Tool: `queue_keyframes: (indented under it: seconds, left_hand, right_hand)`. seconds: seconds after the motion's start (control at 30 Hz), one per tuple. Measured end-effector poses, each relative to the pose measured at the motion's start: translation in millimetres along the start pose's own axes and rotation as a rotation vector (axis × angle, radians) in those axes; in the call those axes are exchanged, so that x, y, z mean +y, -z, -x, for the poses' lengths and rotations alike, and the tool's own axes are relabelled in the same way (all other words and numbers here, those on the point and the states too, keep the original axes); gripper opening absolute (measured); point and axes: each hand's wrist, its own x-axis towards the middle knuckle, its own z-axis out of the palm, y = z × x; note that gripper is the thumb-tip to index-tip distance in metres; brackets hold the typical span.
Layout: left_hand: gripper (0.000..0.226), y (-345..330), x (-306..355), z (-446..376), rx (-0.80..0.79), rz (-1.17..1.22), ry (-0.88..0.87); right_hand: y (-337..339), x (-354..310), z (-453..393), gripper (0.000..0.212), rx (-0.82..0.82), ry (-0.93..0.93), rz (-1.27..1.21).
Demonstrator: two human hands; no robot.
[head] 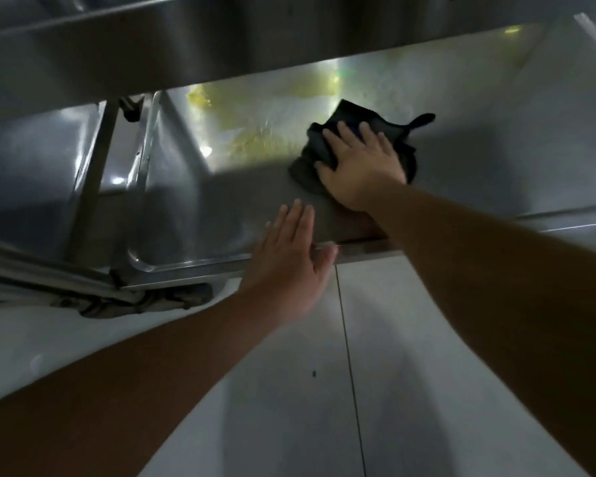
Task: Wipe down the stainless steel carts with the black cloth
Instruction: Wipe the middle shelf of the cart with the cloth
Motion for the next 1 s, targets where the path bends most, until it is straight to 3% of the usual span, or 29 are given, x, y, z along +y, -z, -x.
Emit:
queue_keyframes:
  seconds: [0.07,0.23,0.4,0.57,0.7,0.83,0.9,1.0]
  left_hand:
    - [0.078,7,-27,7,0.031,-0.065,0.024]
    - [0.085,24,-102,27,0.161,-0.16,0.211]
    - [0.09,17,-118,38,0.201,-0.143,0.303]
    - [0.081,18,-111,39,0.193,-0.153,0.31]
    - [0.082,20,-111,39,0.184,-0.162,0.316]
    - [0.081,17,-115,39,0.179,-0.155,0.309]
    - [0.082,15,-116,39,0.183,-0.152,0.31]
    - [0.083,13,-115,39,0.202,-0.148,0.311]
  right_hand:
    - [6,35,10,0.072,0.046,-0.084,-0.018]
    - [31,130,43,0.074,0.092,-0.52,-0.062]
    - [16,77,25,0.076,0.136,-0.8,-0.134]
    - [-15,-54,-9,0.075,0.155,-0.581,-0.115]
    - [-38,-156,-25,0.077,0.071,-0.186,-0.039]
    - [-38,-156,-32,0.077,0.005,0.088,0.009]
    - [-37,-135,-29,0.075,0.046,0.035,0.01]
    - [-42,-129,-19,0.074,0.107,-0.263,-0.077]
